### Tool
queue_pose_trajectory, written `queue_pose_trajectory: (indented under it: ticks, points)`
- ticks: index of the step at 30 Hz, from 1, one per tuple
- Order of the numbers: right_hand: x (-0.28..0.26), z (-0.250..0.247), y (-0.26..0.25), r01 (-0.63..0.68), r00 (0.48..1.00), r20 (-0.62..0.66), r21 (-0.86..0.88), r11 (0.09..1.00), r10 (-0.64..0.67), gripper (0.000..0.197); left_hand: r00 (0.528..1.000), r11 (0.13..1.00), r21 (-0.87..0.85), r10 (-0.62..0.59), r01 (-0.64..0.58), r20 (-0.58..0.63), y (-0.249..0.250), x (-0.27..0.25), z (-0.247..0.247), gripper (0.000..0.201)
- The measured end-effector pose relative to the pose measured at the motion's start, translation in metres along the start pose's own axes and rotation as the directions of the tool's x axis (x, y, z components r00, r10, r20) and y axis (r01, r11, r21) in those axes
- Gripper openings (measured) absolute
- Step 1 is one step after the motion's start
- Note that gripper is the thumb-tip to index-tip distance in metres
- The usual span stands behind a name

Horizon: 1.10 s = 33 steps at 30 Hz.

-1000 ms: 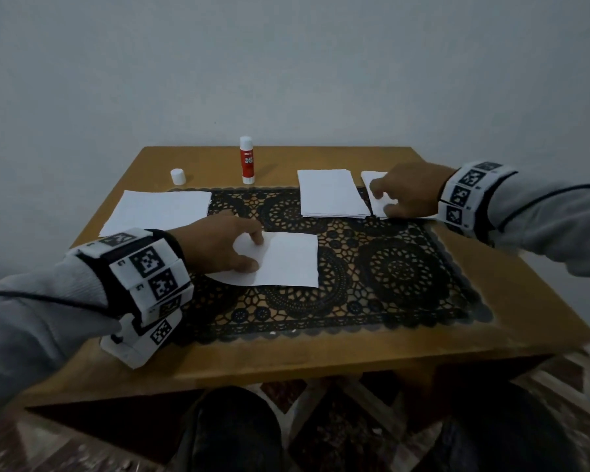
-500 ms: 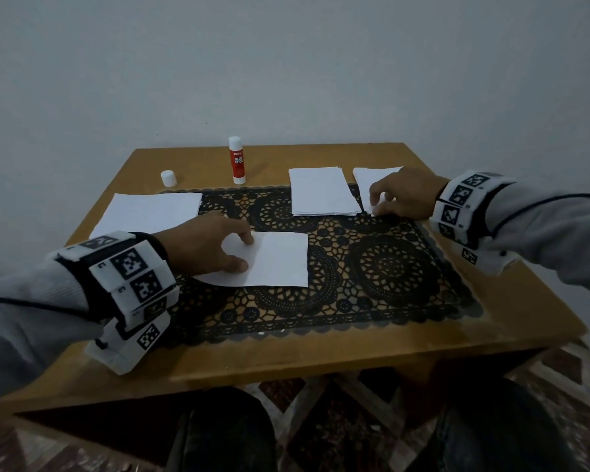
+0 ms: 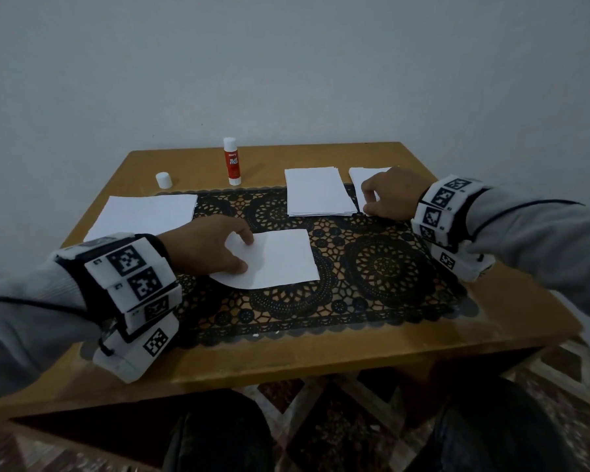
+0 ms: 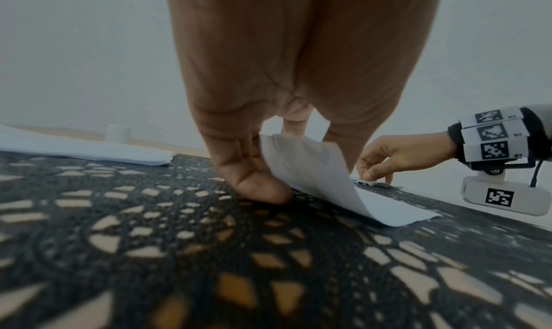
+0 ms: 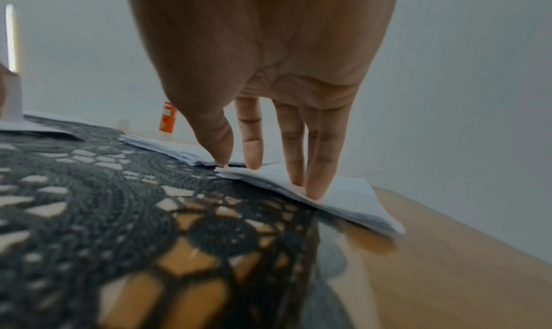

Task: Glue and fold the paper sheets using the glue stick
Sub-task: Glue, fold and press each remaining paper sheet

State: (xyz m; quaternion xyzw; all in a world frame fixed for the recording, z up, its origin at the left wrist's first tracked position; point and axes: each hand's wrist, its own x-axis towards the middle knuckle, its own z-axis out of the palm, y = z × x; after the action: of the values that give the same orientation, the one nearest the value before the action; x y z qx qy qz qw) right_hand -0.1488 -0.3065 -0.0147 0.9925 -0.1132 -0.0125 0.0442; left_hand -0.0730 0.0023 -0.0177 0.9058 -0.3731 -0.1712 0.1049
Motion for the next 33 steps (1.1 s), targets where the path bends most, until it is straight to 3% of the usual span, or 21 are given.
queue_pose_trajectory:
  ticks: [16,20,25,30,33]
  points:
    - [0.0,0.004,-0.002,-0.084,0.996,-0.023,0.035,0.996,0.085,0.017,1.0,0.999,0.04,0.007,-0.007,-0.011,0.001,-0.005,0.003,0.038]
    - [-0.008,-0.01,0.0,-0.14,0.982,-0.117,0.089,0.986,0.15,0.019,1.0,0.997,0.073,-0.007,0.009,-0.022,0.004,-0.01,0.005,0.042]
    - [-0.015,-0.024,0.005,-0.202,0.926,-0.28,0.201,0.959,0.254,0.012,0.996,0.992,0.123,0.002,0.008,-0.085,0.005,-0.01,0.009,0.04]
    - [-0.018,-0.038,0.013,-0.095,0.876,-0.42,0.331,0.939,0.237,0.012,0.989,0.988,0.156,0.024,-0.001,-0.145,0.004,-0.008,0.011,0.034]
    - [-0.02,-0.045,0.007,-0.061,0.882,-0.425,0.331,0.942,0.206,0.017,0.988,0.988,0.155,0.035,-0.012,-0.151,0.002,-0.006,0.01,0.031]
